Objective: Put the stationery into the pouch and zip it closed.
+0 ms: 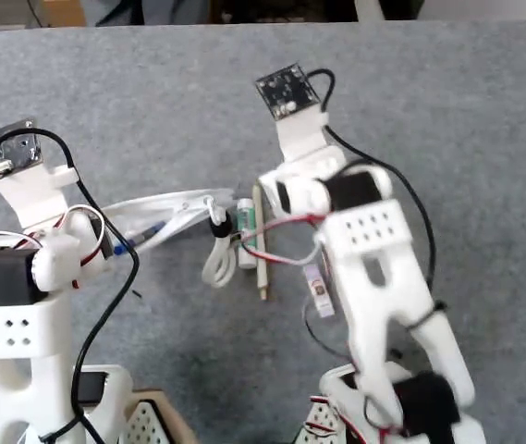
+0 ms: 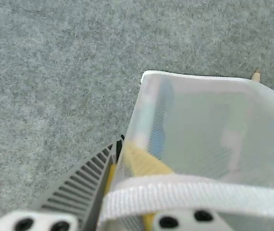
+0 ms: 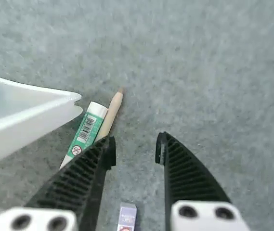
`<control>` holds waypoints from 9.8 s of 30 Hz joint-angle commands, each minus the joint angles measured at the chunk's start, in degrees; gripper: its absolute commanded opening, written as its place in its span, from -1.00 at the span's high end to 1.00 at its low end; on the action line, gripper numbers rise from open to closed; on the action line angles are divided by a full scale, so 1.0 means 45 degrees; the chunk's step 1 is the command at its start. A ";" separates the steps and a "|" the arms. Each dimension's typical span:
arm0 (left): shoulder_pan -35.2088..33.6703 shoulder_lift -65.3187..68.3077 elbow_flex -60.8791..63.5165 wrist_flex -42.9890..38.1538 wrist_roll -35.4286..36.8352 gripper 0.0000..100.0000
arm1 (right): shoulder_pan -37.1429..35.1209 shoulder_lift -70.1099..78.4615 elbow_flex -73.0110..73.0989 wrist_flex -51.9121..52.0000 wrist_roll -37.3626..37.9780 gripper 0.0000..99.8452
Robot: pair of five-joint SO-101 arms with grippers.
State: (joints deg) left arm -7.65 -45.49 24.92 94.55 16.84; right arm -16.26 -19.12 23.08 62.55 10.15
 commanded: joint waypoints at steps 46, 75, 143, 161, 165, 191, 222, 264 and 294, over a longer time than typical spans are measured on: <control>0.0010 0.0352 0.0303 -0.0215 0.0020 0.94 | -0.0547 1.8022 -1.9546 0.7424 -0.1504 0.83; 0.0010 0.0352 0.0322 -0.0254 0.0020 0.94 | 0.0254 1.8960 -2.0171 0.7697 -0.1387 0.98; 0.0088 0.0274 0.0361 -0.0176 -0.0371 0.94 | -0.3360 0.4991 -2.1558 0.6486 -0.1368 0.98; 0.0107 0.0215 0.0615 -0.0176 -0.0410 0.94 | -0.6564 0.4640 -2.2261 0.6427 -0.1387 0.98; 0.0107 0.0215 0.0596 -0.0176 -0.0410 0.94 | -0.6720 0.4386 -2.2769 0.6525 -0.1387 0.98; 0.0107 0.0215 0.0557 -0.0195 -0.0410 0.94 | -0.7873 0.3390 -2.0659 0.8264 -0.0391 0.98; 0.0107 0.0254 0.0557 -0.0254 -0.0410 0.94 | -0.9221 0.3311 -1.8256 0.8498 0.0860 0.75; 0.0088 0.0332 0.0518 -0.0274 -0.0410 0.94 | 0.1289 0.1612 -0.6476 0.5197 0.0371 0.75; 0.0010 0.0352 0.0498 -0.0274 -0.0352 0.94 | -0.1719 0.8996 -0.5597 -0.0098 -0.2696 0.75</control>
State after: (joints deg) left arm -7.74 -45.49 25.80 94.46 15.78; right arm -22.24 17.71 4.79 59.47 -1.27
